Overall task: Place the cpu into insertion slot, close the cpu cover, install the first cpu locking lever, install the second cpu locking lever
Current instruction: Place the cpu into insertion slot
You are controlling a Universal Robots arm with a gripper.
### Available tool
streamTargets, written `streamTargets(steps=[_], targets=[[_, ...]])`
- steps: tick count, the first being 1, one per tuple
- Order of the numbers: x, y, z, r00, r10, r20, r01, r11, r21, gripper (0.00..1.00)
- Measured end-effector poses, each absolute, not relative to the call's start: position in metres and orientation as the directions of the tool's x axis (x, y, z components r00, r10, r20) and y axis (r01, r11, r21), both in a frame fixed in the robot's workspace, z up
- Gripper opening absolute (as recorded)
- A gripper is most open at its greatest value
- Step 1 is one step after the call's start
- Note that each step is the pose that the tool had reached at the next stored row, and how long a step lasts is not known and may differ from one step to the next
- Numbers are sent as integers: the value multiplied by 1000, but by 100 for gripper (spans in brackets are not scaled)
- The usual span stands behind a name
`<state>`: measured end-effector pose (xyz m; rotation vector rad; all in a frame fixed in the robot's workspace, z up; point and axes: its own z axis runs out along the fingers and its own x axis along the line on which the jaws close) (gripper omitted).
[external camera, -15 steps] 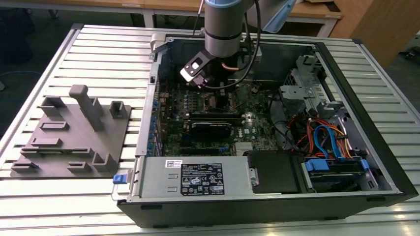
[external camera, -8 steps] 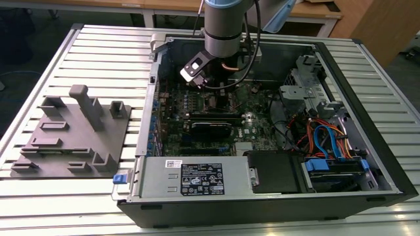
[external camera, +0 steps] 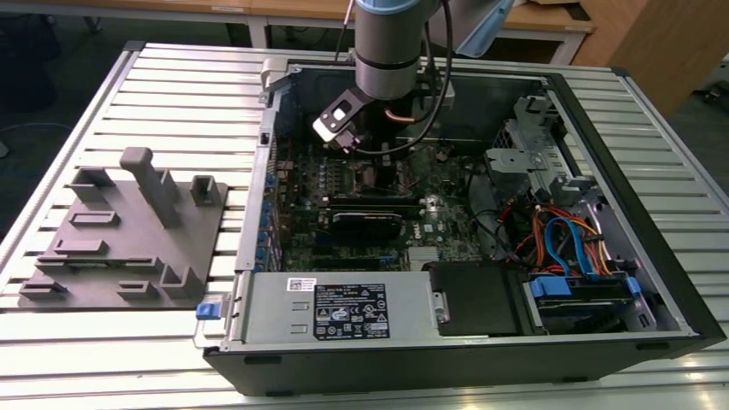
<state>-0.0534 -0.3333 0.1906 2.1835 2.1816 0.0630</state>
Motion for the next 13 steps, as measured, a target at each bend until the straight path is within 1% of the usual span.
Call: streamTargets(steps=[13], targets=[[-54, -334, 192, 4, 1000, -11, 998, -3, 66, 54]])
